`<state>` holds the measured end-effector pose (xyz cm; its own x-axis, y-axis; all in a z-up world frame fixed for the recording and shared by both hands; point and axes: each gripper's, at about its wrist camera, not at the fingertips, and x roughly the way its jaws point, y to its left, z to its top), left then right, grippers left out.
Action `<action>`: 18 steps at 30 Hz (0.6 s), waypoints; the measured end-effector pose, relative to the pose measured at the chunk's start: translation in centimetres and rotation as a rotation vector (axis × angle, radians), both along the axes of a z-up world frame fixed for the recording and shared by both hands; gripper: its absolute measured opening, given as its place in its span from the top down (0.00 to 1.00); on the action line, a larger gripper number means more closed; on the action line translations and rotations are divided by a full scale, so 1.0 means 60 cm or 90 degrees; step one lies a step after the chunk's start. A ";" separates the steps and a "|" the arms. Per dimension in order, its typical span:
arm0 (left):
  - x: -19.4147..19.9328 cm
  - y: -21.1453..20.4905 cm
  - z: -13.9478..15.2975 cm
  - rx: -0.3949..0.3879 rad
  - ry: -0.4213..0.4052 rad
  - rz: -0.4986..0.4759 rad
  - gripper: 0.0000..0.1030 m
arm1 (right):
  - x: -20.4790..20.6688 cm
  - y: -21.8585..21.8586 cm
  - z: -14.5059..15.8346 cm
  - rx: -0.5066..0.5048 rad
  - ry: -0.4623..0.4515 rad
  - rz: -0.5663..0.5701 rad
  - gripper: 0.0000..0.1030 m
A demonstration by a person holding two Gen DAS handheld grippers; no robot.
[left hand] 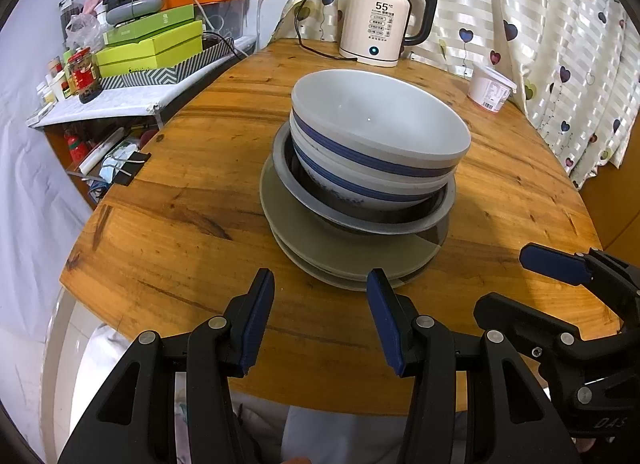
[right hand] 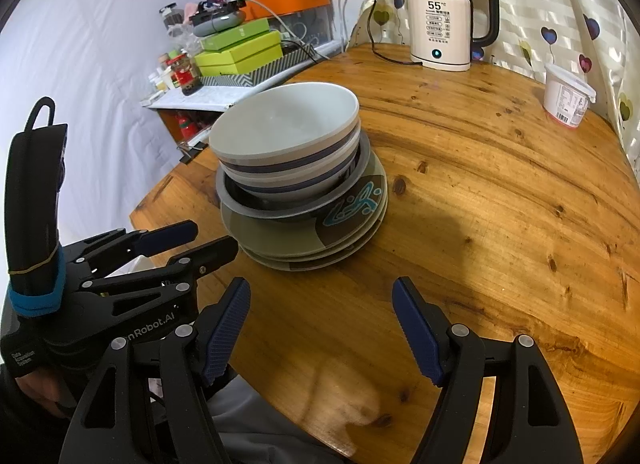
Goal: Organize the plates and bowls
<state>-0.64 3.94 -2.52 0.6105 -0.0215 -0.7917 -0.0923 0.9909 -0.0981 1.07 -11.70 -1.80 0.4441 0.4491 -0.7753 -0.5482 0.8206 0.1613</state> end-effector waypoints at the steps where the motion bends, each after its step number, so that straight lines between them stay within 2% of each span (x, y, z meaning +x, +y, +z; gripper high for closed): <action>1: 0.000 0.000 0.000 0.001 0.000 0.000 0.52 | 0.000 0.000 0.000 0.000 0.000 0.000 0.28; 18: -0.002 0.000 -0.002 0.001 0.002 -0.001 0.52 | -0.001 0.000 -0.001 0.001 0.002 0.001 0.27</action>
